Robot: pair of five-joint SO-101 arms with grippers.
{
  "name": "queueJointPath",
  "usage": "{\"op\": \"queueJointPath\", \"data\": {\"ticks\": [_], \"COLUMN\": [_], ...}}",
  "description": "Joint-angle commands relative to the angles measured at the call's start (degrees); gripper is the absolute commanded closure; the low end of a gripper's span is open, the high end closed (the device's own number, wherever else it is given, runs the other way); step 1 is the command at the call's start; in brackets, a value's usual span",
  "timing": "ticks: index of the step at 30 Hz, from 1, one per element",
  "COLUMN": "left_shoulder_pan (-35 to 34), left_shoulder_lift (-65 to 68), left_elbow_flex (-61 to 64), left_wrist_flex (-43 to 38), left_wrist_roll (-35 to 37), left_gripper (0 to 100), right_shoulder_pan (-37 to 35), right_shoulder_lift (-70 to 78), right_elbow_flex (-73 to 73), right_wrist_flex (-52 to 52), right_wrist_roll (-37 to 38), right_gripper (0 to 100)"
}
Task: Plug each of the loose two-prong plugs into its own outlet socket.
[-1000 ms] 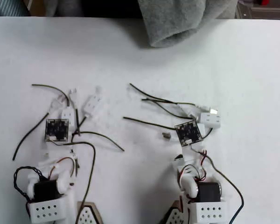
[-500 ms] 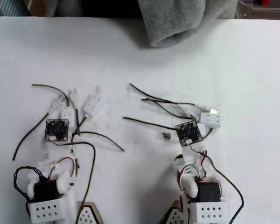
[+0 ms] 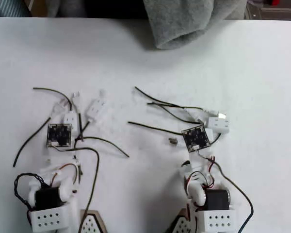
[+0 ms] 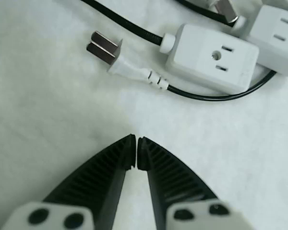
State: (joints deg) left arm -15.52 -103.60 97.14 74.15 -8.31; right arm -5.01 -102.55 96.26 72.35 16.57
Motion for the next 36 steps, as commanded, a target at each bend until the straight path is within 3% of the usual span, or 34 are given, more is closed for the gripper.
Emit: {"op": "queueJointPath", "data": {"ticks": [1,8,17,20,32,36], "left_shoulder_pan": [0.0,0.0,0.0,0.0,0.0,0.0], "left_shoulder_lift": [-0.1,-0.1,-0.1,-0.1,-0.1,-0.1], "left_elbow_flex": [-0.2,-0.2,-0.2,-0.2,-0.2,-0.2], "left_wrist_flex": [-0.9,-0.9,-0.9,-0.9,-0.9,-0.9], "left_wrist_roll": [-0.4,-0.4,-0.4,-0.4,-0.4,-0.4], "left_gripper": [98,98,98,98,98,98], "right_shoulder_pan": [-0.6,-4.9,-4.8,-4.1,14.7,15.1], "right_shoulder_lift": [-0.5,-0.5,-0.7,-0.7,-0.3,-0.1], "right_elbow_flex": [0.6,0.6,0.6,0.5,-23.9,-27.8], "right_wrist_flex": [0.3,0.3,0.0,-4.7,-15.6,-15.5], "right_wrist_roll": [-0.1,-0.3,-0.1,0.0,0.4,3.8], "right_gripper": [97.5,97.5,97.4,97.4,97.1,87.2]}}
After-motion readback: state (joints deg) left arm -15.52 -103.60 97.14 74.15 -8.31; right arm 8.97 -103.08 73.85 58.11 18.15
